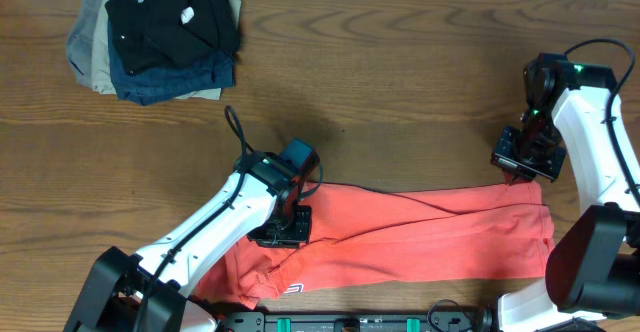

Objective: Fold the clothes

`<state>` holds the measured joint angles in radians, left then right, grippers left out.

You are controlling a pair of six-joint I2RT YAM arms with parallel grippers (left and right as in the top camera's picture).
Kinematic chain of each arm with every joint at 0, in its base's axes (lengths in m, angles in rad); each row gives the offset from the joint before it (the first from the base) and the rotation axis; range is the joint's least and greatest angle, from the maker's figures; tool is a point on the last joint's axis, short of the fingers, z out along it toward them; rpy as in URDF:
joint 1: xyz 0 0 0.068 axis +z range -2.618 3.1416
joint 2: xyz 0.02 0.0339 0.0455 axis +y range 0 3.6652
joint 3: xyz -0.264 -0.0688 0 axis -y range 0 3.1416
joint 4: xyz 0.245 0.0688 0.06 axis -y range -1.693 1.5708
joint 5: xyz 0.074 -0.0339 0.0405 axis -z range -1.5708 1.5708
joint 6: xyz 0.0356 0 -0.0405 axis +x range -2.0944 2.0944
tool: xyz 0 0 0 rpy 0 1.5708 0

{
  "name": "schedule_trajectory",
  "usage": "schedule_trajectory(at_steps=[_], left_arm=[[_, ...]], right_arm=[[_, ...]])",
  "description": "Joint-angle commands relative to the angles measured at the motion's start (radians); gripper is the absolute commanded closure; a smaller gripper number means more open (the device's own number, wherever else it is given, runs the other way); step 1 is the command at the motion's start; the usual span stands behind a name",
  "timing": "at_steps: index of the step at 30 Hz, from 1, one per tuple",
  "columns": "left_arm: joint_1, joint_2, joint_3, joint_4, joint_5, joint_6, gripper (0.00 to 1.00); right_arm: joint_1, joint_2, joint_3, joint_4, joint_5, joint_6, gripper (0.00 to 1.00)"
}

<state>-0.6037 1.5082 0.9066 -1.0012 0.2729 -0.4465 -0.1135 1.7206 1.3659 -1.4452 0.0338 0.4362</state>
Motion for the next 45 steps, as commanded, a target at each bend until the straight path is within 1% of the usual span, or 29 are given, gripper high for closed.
schedule_trajectory(at_steps=[1,6,12,15,17,19,25,30,34,37,39,45], left_arm=[[0.005,0.017,-0.019,0.01,-0.103,-0.058,0.86],[0.042,0.062,-0.019,0.057,-0.11,-0.068,0.86],[0.155,0.154,-0.019,0.088,-0.109,-0.044,0.94],[0.214,0.206,-0.019,0.089,-0.109,-0.04,0.94],[0.241,0.236,-0.019,0.098,-0.109,-0.014,0.94],[0.264,0.267,-0.019,0.114,-0.109,0.001,0.94],[0.328,0.323,-0.019,0.17,-0.109,-0.007,0.94],[0.442,0.325,-0.019,0.208,-0.114,-0.005,0.94],[0.55,0.325,-0.019,0.21,-0.193,-0.007,0.94],[0.626,0.325,-0.019,0.211,-0.215,-0.007,0.94],[0.678,0.325,-0.019,0.219,-0.24,-0.007,0.94],[0.846,0.325,0.019,0.216,-0.284,0.004,0.94]], right_arm=[[0.01,-0.021,-0.065,0.007,0.002,0.022,0.99],[0.01,-0.021,-0.206,0.088,-0.055,0.024,0.98],[0.01,-0.021,-0.312,0.15,-0.081,0.024,0.98],[0.01,-0.021,-0.344,0.178,-0.102,0.023,0.98],[0.01,-0.021,-0.366,0.206,-0.111,0.023,0.98],[0.01,-0.021,-0.407,0.257,-0.121,0.023,0.99],[0.01,-0.021,-0.518,0.393,-0.148,0.031,0.99],[0.01,-0.021,-0.532,0.46,-0.158,0.031,0.99],[0.01,-0.021,-0.533,0.543,-0.16,0.058,0.96],[0.01,-0.021,-0.533,0.612,-0.185,0.057,0.94],[0.012,-0.021,-0.532,0.655,-0.212,0.057,0.9],[0.06,-0.021,-0.526,0.763,-0.278,0.057,0.89]])
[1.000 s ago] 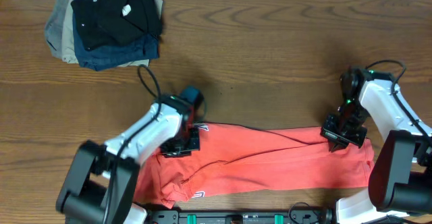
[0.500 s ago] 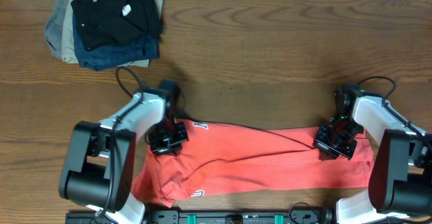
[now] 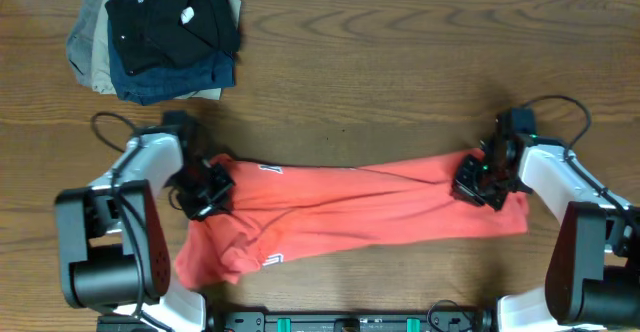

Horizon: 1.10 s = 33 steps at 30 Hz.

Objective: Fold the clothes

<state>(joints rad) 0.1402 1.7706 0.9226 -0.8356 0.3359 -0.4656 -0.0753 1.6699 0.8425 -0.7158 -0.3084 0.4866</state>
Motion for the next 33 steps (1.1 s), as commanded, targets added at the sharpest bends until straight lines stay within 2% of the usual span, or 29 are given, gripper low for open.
schedule_trajectory(at_steps=[1,8,11,12,13,14,15,20,21,22,23,24,29,33], left_arm=[[0.124,0.063,0.016,0.043,-0.346,0.04,0.94],[0.202,0.062,0.232,-0.166,-0.344,0.103,0.94],[0.195,0.06,0.34,-0.269,-0.33,0.103,0.94],[0.192,0.058,0.368,-0.296,-0.319,0.103,0.93],[0.19,0.056,0.393,-0.323,-0.313,0.103,0.94],[0.186,0.051,0.416,-0.349,-0.308,0.103,0.93],[0.183,0.047,0.431,-0.367,-0.3,0.103,0.92],[0.179,0.024,0.451,-0.402,-0.182,0.103,0.83],[0.179,0.024,0.45,-0.402,-0.165,0.103,0.75],[0.178,0.025,0.447,-0.399,-0.154,0.102,0.43],[0.177,0.025,0.444,-0.394,-0.152,0.102,0.16],[0.177,0.025,0.442,-0.391,-0.152,0.102,0.01],[0.177,0.025,0.436,-0.391,-0.153,0.103,0.02],[0.177,0.025,0.436,-0.391,-0.152,0.103,0.02]], right_arm=[[0.032,0.03,0.005,0.034,0.064,0.006,0.9],[0.026,0.03,0.2,-0.168,0.069,-0.054,0.86],[-0.006,0.03,0.322,-0.283,0.079,-0.113,0.79],[-0.02,0.03,0.358,-0.322,0.101,-0.126,0.67],[-0.033,0.03,0.384,-0.353,0.127,-0.129,0.47],[-0.049,0.03,0.405,-0.381,0.157,-0.129,0.21],[-0.063,0.03,0.414,-0.396,0.175,-0.136,0.01],[-0.127,0.03,0.359,-0.375,0.151,-0.224,0.01],[-0.132,0.03,0.338,-0.362,0.135,-0.24,0.01],[-0.136,0.03,0.31,-0.34,0.112,-0.257,0.01],[-0.136,0.031,0.283,-0.318,0.089,-0.27,0.01],[-0.135,0.031,0.252,-0.293,0.056,-0.283,0.01],[-0.127,0.032,0.118,-0.173,-0.135,-0.361,0.01],[-0.113,0.032,0.037,-0.097,-0.146,-0.358,0.02]])
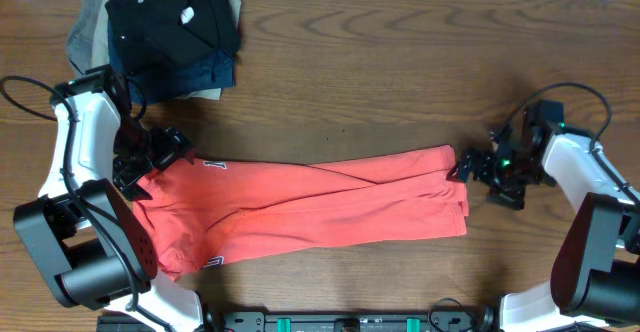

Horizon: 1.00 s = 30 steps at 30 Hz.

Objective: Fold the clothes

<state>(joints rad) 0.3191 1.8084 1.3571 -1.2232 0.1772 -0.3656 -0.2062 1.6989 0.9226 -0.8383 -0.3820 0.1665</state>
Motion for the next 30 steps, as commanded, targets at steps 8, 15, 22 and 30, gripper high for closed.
schedule_trajectory(at_steps=[8,15,22,30], left_arm=[[-0.002,-0.013,0.002,-0.002,0.006,0.003,0.02],[-0.002,-0.013,0.002,-0.002,0.006,0.003,0.02],[-0.002,-0.013,0.0,0.003,0.006,0.003,0.02],[-0.002,-0.013,-0.024,0.025,0.006,0.003,0.02]], right_arm=[[0.095,0.003,-0.164,0.173,-0.162,0.042,0.16],[0.166,0.003,-0.164,0.192,-0.093,0.171,0.85],[0.122,0.0,-0.087,0.079,0.063,0.222,0.99],[-0.012,0.0,0.132,-0.172,0.301,0.225,0.99]])
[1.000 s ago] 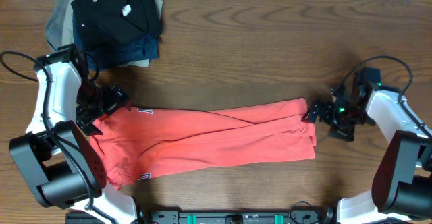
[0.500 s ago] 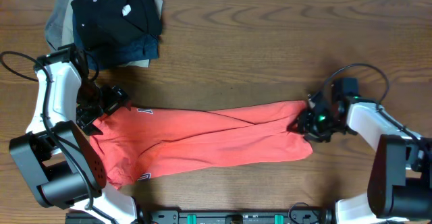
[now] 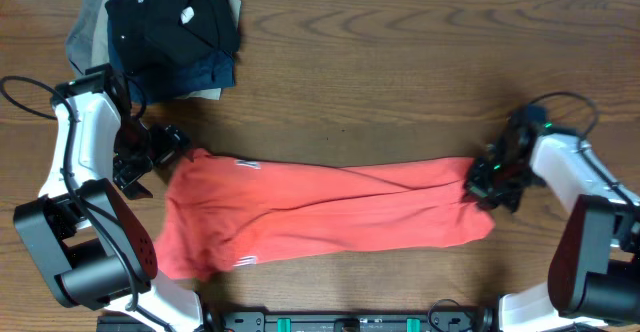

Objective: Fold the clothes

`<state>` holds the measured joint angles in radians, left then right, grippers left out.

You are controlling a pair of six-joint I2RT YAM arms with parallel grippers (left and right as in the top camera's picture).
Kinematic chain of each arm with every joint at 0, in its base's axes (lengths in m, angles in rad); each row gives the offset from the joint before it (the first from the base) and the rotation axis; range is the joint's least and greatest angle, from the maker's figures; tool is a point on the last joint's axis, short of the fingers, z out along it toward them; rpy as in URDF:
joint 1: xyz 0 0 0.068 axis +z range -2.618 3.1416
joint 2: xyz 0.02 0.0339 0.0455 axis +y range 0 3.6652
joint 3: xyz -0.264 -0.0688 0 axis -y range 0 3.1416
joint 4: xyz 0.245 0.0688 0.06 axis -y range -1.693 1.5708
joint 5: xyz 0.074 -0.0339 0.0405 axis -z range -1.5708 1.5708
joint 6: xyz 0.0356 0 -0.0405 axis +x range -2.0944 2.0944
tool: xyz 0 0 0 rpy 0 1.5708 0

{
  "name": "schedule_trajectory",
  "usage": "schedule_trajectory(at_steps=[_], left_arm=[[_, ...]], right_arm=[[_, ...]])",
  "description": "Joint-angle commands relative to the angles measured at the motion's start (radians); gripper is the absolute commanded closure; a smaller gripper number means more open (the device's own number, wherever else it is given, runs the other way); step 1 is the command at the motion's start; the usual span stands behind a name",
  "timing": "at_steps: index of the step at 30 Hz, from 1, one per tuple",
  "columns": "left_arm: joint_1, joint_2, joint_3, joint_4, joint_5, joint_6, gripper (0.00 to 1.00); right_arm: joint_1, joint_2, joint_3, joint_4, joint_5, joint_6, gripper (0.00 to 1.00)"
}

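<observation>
Orange-red pants (image 3: 330, 217) lie lengthwise across the table, with the waist at the left and the leg ends at the right. My left gripper (image 3: 165, 154) sits at the upper left corner of the waist; its fingers look spread and the cloth edge lies just beside them. My right gripper (image 3: 483, 182) is down on the upper leg end at the right, shut on the cloth. The lower leg end (image 3: 480, 232) lies flat beside it.
A pile of dark and beige clothes (image 3: 160, 32) sits at the back left corner, close behind my left arm. Bare wooden table (image 3: 400, 72) stretches behind the pants. The table's front edge runs just below the pants.
The pants have shifted to the right, with the leg ends now further right under my right gripper, which has shut on them. The left arm stayed put and the waist edge drew away from it.
First the pants lay at the front right, my left gripper on the waist and my right above the leg ends. Then both grippers held the ends further left. Then the pants lay further left still, the right gripper open beside the legs. Now they lie stretched rightward.
</observation>
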<state>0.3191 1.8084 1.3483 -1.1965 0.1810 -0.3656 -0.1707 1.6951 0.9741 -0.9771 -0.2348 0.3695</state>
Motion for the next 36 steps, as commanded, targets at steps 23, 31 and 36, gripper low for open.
schedule_trajectory(at_steps=[23,31,36], left_arm=[[-0.002,-0.013,-0.018,0.001,0.002,0.014,0.02],[-0.002,-0.013,-0.018,0.002,0.002,0.014,0.02],[-0.002,-0.013,-0.018,0.001,0.002,0.014,0.02]], right_arm=[[0.259,-0.003,0.325,-0.246,0.122,0.011,0.99],[0.514,-0.002,0.24,-0.166,0.122,0.073,0.99],[0.613,-0.002,0.187,-0.08,0.116,0.162,0.98]])
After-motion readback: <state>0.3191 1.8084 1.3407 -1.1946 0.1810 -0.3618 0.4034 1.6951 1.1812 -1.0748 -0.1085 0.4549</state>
